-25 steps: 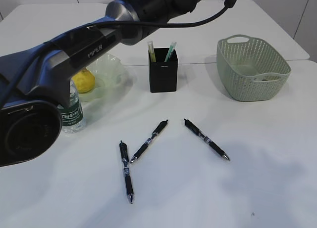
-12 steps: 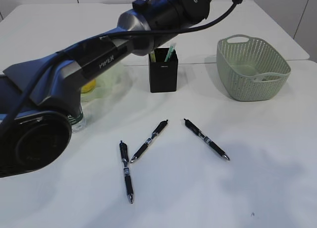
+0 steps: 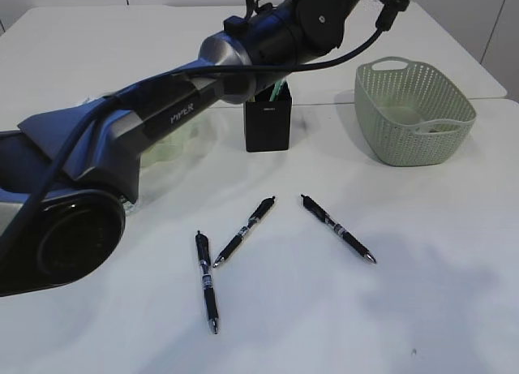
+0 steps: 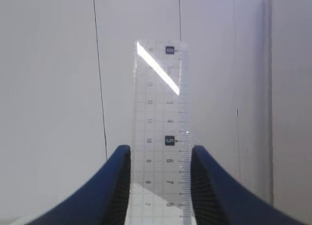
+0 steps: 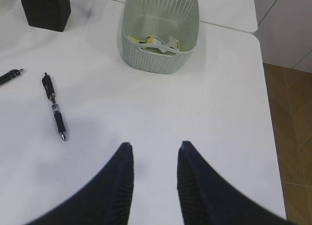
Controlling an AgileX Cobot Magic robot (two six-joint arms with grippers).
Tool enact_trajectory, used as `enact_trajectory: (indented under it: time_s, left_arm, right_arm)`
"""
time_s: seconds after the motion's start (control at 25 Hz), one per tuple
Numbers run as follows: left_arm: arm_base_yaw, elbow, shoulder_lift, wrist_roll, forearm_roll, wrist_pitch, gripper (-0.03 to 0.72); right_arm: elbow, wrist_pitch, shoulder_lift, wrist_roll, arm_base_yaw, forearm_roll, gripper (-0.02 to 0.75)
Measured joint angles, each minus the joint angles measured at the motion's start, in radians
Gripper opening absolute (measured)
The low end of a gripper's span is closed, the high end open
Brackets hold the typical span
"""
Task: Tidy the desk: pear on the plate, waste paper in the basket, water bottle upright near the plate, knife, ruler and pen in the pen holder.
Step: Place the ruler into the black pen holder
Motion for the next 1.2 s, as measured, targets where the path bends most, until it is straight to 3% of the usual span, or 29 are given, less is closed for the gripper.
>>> enact_trajectory:
  time_s: [0.4, 0.72, 1.2]
  left_arm:
    - [0.006, 0.000, 0.005, 0.111, -0.017, 0.004, 0.265]
    - [0.041, 0.000, 0.005, 0.126, -0.030, 0.037, 0.265]
    - [0.041, 0.000, 0.007, 0.165, -0.043, 0.047, 0.265]
  right_arm:
    - [0.000, 0.000, 0.000, 0.000, 0.000, 0.000, 0.261]
    - [0.000, 0.000, 0.000, 0.000, 0.000, 0.000, 0.261]
    - [0.000, 0.002, 0.000, 0.000, 0.000, 0.000, 0.261]
